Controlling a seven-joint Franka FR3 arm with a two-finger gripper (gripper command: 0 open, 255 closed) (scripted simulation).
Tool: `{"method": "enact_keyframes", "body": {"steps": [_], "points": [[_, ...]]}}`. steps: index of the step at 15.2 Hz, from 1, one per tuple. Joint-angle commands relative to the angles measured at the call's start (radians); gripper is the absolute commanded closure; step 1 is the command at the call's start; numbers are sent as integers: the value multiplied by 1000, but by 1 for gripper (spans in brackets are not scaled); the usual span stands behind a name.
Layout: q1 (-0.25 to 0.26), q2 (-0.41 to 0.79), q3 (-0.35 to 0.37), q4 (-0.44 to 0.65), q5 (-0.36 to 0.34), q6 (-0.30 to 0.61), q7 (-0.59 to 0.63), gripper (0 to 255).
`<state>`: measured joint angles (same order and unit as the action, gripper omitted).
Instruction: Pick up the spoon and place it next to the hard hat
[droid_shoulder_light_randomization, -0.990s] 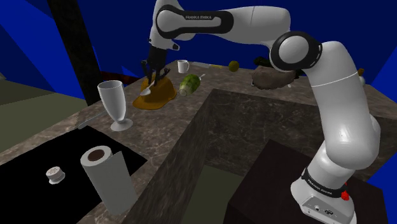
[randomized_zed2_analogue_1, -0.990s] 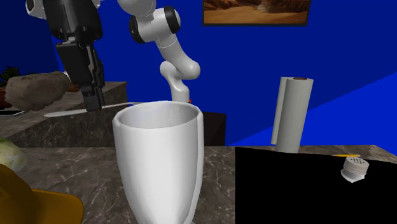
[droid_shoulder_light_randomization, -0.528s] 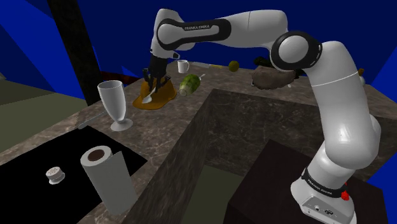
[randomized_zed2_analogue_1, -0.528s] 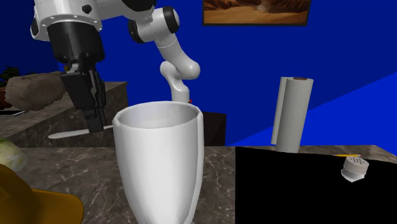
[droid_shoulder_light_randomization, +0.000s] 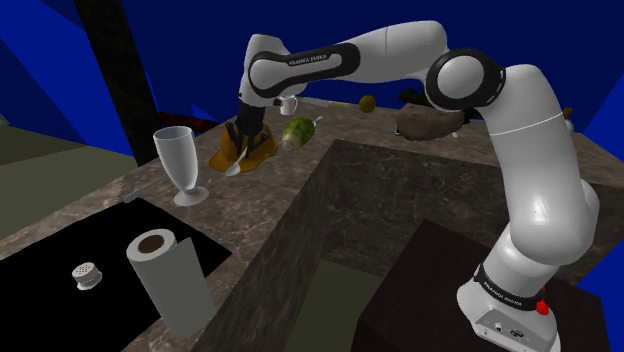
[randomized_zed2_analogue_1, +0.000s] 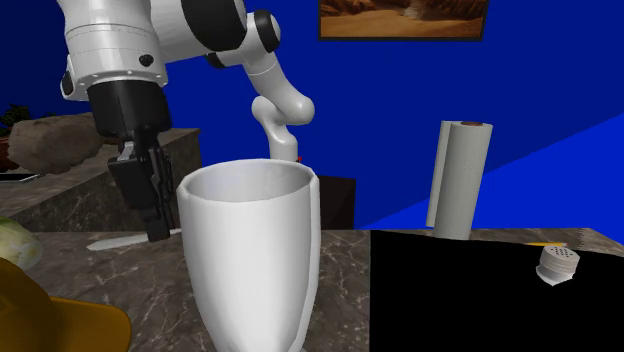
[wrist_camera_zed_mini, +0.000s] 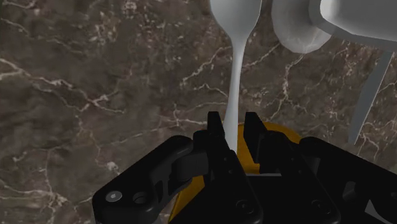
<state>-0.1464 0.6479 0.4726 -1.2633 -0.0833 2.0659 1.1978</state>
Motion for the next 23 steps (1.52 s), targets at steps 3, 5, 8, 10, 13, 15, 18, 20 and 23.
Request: {"method": "enact_keyframes", "body": {"steps": [3,5,8,10,13,15,18,20,23], "points": [[-1,13,-3,-34,-4,46,-2,255],[-2,19,-5,-51,-6,68,-4,255],[-3,31,-8,-74,-9,102,-6,255],[-3,39,-10,-87,-11,123,-7,255],[-2,53,-14,-106,-15,154,-9,255],[-2,61,-16,-114,-17,170,-10,255],[-2,61,-16,-114,-18,170,-10,255],[-2,61,-16,-114,-18,170,-10,255],[-2,61,-16,-113,-18,170,-10,0]]}}
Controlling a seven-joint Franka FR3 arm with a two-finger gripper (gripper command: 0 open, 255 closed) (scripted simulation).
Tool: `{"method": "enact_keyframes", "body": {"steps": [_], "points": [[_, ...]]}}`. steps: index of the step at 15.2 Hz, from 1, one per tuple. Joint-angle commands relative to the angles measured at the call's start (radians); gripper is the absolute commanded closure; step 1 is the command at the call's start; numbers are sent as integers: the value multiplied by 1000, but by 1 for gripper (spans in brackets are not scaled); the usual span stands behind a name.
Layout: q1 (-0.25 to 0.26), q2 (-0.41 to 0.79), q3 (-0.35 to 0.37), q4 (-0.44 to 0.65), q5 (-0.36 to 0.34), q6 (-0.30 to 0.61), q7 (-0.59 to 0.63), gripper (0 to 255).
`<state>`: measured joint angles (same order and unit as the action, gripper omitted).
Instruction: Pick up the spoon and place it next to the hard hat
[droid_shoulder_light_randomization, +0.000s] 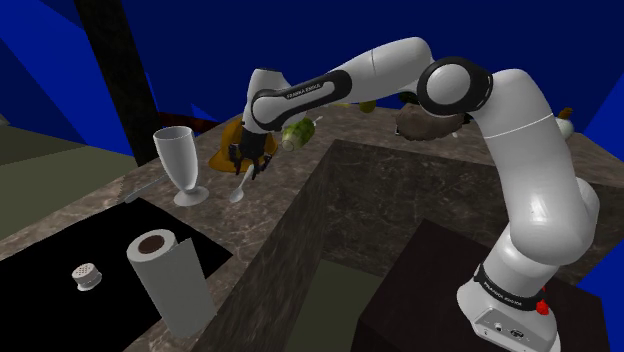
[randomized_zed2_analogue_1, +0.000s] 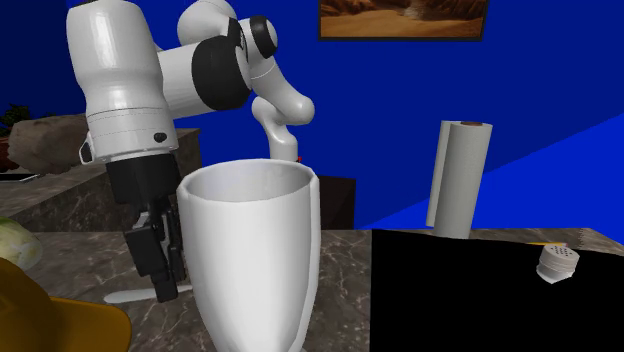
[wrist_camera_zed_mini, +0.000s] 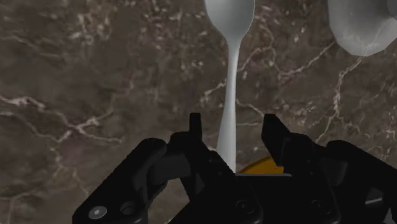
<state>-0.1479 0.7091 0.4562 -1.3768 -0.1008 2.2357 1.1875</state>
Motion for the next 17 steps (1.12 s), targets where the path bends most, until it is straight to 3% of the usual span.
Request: {"method": "enact_keyframes", "body": {"steps": [1,5,9,17], "points": [[0,0,0,0,0,0,0,0],[0,0,0,0,0,0,0,0],[-33,-78,18,-3,25,-75,-13,0],[-33,-78,18,-3,25,-75,-13,0]]}}
